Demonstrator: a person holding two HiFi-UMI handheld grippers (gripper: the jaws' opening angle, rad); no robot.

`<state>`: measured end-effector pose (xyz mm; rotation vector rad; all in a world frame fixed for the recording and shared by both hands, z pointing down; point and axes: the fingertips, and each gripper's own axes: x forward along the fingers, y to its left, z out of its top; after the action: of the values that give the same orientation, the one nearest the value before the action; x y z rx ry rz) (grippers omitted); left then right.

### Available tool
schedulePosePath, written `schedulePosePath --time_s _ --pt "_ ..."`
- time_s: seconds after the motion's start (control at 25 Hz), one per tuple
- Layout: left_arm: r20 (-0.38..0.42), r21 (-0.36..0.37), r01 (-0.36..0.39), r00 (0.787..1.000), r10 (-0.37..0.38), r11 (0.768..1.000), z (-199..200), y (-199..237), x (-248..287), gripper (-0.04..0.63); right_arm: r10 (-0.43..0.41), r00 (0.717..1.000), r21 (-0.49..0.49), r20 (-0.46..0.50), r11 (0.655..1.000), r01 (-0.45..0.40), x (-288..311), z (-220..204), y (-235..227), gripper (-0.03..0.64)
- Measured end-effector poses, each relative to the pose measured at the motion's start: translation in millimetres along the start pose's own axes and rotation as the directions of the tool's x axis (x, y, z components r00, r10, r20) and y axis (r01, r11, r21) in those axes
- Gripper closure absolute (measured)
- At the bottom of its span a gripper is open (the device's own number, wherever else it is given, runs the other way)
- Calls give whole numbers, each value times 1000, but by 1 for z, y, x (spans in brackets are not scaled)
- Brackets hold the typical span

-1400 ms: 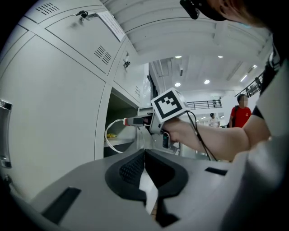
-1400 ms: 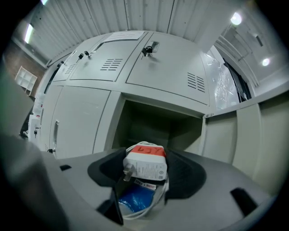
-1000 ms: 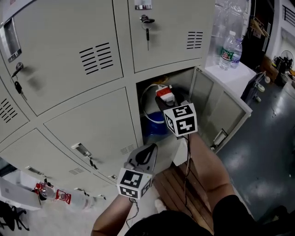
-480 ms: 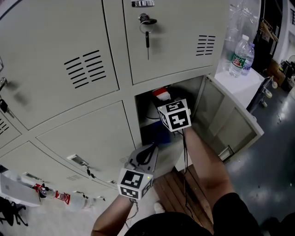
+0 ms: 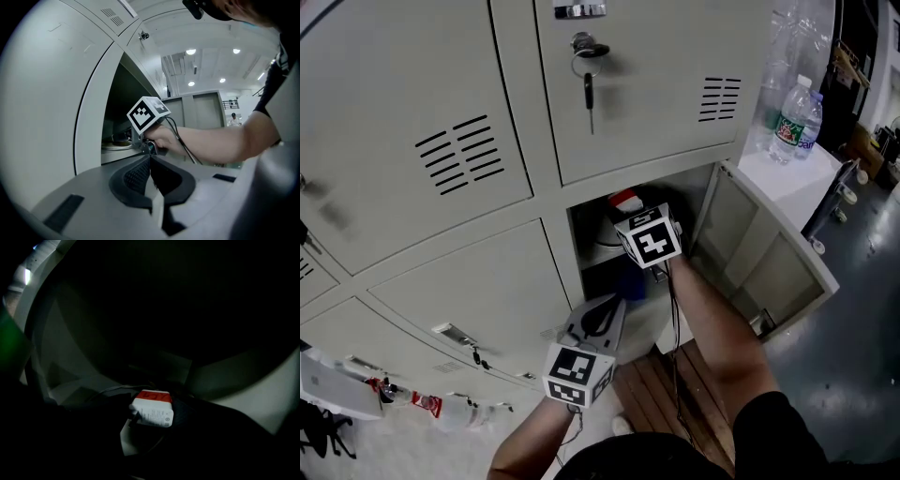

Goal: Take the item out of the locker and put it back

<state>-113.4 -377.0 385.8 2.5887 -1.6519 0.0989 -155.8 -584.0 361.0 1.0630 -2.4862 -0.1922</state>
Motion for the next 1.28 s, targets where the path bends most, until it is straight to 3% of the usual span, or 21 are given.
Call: schedulePosePath --time_s 0.56,0.96,1.12,1.24,1.28 --pt "-5 -7 -16 1000 16 1000 -4 -2 0 589 -5 995 -91 -104 996 -5 8 -14 8 336" --pt "-9 -4 -22 1000 22 1000 -6 -9 -11 589 -51 999 -142 18 988 53 -8 -2 5 338" --pt "-7 -2 -10 1000 10 1000 -5 -15 -16 589 -80 994 -97 78 991 88 -30 6 2 415" --pt "-2 0 3 1000 -3 1000 -4 -20 -21 589 -120 983 -46 139 991 127 -54 13 -1 585" --pt "0 -1 7 1000 -7 1000 -5 -22 -24 589 -126 980 -30 153 991 132 -62 15 -1 615"
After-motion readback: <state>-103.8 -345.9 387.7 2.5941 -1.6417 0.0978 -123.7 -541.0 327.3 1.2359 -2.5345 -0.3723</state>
